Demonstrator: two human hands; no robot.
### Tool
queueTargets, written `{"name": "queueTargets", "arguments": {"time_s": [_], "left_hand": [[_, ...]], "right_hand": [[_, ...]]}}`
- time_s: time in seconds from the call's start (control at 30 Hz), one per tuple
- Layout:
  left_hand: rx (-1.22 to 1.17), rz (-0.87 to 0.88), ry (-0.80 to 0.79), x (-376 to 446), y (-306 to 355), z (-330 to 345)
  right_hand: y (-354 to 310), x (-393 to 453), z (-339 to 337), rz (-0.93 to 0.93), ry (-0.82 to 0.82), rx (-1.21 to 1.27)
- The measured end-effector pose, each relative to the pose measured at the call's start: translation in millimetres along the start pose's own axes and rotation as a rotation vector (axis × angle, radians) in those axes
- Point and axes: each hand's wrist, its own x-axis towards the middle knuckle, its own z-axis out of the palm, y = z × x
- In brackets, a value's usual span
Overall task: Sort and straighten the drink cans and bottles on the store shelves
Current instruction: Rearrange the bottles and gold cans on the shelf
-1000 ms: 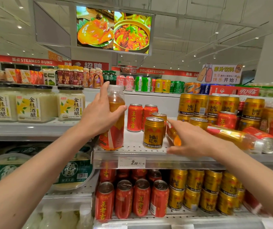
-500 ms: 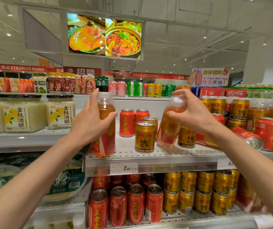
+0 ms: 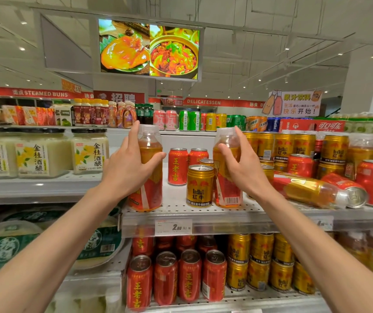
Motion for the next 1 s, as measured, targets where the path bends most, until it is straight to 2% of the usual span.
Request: {"name": "queueTargets", "arguments": {"time_s": [0.23,0.4,0.6,0.7,0.87,1.0], "left_hand": [[-0.054,0.005,0.037,-8,4,-2],[-0.109,0.112,0.14,-25,2,1],[-0.278,0.203,0.263,-80,6,21],[-0.447,0.122,0.17,-115,13,39],[-0.665,-0.106,-0.126,-172,25,79],[-0.763,-0.282,-0.215,-208,50,105]], "right_hand": [[7,-24,-7,0.097,-0.087,0.018],[20,-46,-13,0.175,-0.158,0.032],[34,-95,-30,0.249,-0.127,0.113],[40,-124,-43,0.281,-0.054,0.185],[78,-180,-56,0.438,-0.055,0.223],[117,-209,-75,0.529,-0.076,0.206]]}}
